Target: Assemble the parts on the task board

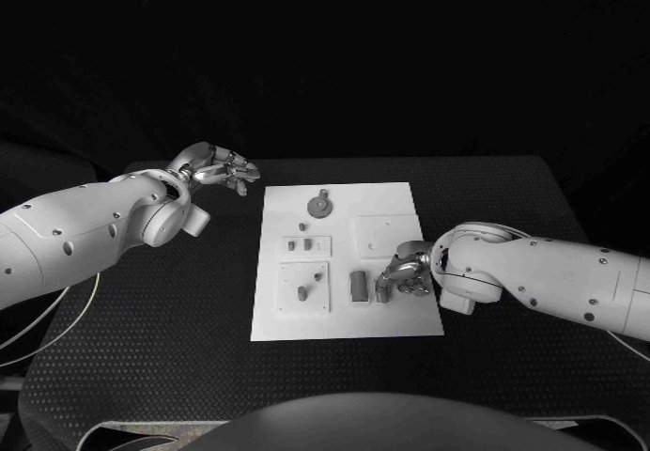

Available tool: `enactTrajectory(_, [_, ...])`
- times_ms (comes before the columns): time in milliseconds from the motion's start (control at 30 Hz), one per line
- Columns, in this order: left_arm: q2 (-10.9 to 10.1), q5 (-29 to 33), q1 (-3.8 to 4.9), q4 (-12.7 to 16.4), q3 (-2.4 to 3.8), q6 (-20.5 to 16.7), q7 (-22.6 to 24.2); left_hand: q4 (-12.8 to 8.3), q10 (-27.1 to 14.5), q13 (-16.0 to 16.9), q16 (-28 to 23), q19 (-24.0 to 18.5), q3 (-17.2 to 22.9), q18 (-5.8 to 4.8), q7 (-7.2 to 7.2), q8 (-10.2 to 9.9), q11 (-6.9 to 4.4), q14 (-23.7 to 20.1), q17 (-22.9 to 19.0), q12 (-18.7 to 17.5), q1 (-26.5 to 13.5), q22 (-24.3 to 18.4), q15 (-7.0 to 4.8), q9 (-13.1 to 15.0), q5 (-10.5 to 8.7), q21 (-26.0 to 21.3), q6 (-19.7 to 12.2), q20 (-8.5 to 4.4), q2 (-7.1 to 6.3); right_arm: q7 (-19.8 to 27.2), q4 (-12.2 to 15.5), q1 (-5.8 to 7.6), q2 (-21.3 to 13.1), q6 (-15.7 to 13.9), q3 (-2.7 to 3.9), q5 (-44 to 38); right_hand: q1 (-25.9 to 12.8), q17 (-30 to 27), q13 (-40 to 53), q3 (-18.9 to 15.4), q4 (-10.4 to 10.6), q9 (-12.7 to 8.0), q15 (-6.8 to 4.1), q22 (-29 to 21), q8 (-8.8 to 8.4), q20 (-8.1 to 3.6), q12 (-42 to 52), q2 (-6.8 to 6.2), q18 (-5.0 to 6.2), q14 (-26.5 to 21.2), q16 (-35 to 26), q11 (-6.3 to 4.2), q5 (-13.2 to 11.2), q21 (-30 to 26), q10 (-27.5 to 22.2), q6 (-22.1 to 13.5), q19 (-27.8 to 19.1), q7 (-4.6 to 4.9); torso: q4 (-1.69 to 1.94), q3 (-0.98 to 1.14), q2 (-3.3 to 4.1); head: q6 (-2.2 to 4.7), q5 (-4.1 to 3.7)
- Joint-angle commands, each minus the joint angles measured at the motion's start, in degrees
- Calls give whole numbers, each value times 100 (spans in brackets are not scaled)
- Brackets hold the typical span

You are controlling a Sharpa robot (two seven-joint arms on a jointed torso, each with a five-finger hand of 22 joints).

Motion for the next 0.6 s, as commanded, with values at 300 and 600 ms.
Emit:
enactTrajectory(300, [5,35,7,9,4,70,24,12,-41,10,-40,34,16,60,-35,31,15,24,9,27,-54,10,-4,-11,31,6,-6,-15,13,133,7,-12,19,-47,0,13,-69,-5,-10,9,158,-13,-26,-16,-25,2,-31,-179,477,-33,-33,16,-8,-38,-58,-55,36,9,1,-3,0,1,2])
enactTrajectory(600, [-9,34,7,17,4,75,20,13,-42,11,-42,34,16,59,-35,31,15,25,12,29,-58,12,-4,-12,31,5,-7,-15,13,238,27,-12,14,-46,0,86,-123,-5,-11,13,247,-26,-14,-25,-55,-2,-41,-334,477,-68,-55,33,-9,-70,-113,-108,12,26,1,-5,1,1,2])
